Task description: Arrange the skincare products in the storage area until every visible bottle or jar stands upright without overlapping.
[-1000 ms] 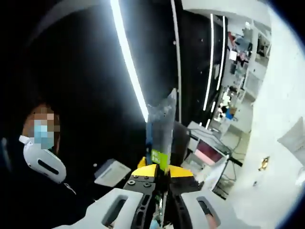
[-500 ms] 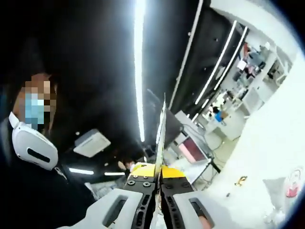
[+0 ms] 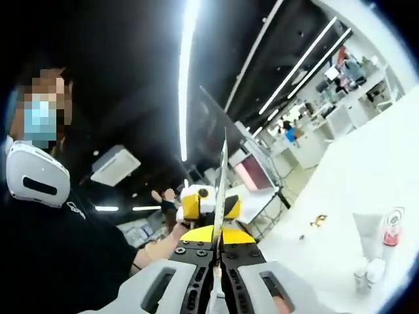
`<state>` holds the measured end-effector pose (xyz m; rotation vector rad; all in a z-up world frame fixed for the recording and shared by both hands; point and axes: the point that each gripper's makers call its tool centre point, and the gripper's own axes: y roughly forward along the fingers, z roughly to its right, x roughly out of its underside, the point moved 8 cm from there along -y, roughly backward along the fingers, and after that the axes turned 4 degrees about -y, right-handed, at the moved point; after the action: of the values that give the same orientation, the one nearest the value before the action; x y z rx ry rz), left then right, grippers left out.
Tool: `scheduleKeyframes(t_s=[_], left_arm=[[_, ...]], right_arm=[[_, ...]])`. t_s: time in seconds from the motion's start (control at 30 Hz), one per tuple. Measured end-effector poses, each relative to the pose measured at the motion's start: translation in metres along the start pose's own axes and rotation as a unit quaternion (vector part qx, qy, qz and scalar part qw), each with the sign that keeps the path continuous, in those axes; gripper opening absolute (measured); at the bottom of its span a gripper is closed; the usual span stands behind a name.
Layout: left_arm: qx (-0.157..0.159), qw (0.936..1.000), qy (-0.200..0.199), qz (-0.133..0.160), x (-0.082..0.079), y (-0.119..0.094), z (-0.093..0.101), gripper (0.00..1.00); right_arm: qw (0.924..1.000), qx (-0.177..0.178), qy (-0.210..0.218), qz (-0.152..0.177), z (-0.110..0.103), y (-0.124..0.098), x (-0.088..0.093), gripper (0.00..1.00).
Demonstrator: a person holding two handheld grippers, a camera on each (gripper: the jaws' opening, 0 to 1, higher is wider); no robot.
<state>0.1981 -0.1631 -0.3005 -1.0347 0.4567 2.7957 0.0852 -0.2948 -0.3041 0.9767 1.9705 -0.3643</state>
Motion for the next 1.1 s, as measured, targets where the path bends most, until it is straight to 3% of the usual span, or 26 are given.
scheduleKeyframes(t_s=[0.13, 0.17, 0.27, 0.43, 0.5, 0.57, 0.63, 0.8, 0.9, 0.97, 1.1], left_arm=[[-0.021, 0.9997, -0.003, 0.009, 0.006, -0.005, -0.003, 0.09], [-0.013, 0.9998, 0.0, 0.014, 0.006, -0.006, 0.0, 0.04], [-0.022, 0.9997, -0.002, 0.013, 0.008, -0.005, 0.004, 0.02], [-0.026, 0.9995, -0.002, 0.019, 0.01, -0.006, 0.007, 0.01], [-0.031, 0.9993, 0.0, 0.02, 0.011, -0.006, 0.008, 0.01], [-0.045, 0.9989, 0.0, 0.013, 0.013, -0.008, 0.006, 0.01], [-0.064, 0.9979, -0.002, 0.005, 0.015, -0.014, 0.001, 0.01], [-0.103, 0.994, -0.036, 0.001, 0.026, -0.03, -0.018, 0.01], [-0.118, 0.9908, -0.065, 0.007, 0.035, -0.038, -0.031, 0.01], [-0.125, 0.989, -0.078, 0.009, 0.039, -0.041, -0.038, 0.01], [-0.14, 0.9856, -0.096, 0.001, 0.05, -0.042, -0.049, 0.01]], right_arm=[[0.9997, 0.001, 0.021, 0.012, 0.001, -0.003, 0.001, 0.0], [0.9997, 0.008, 0.022, 0.008, 0.003, -0.003, 0.002, 0.0], [0.9996, 0.009, 0.024, 0.008, 0.002, -0.003, 0.003, 0.0], [0.9989, 0.024, -0.039, 0.01, 0.002, -0.002, 0.004, 0.0], [0.9948, 0.045, -0.091, 0.009, 0.006, -0.002, 0.007, 0.01], [0.9923, 0.051, -0.113, -0.007, 0.006, -0.005, 0.013, 0.07], [0.9863, 0.081, -0.142, -0.022, 0.012, -0.011, 0.019, 0.19], [0.979, 0.1, -0.172, -0.041, 0.019, -0.029, 0.031, 0.61], [0.9688, 0.137, -0.194, -0.069, 0.031, -0.043, 0.041, 0.87], [0.9668, 0.152, -0.188, -0.082, 0.036, -0.049, 0.047, 0.99], [0.9606, 0.184, -0.182, -0.101, 0.05, -0.064, 0.055, 0.99]])
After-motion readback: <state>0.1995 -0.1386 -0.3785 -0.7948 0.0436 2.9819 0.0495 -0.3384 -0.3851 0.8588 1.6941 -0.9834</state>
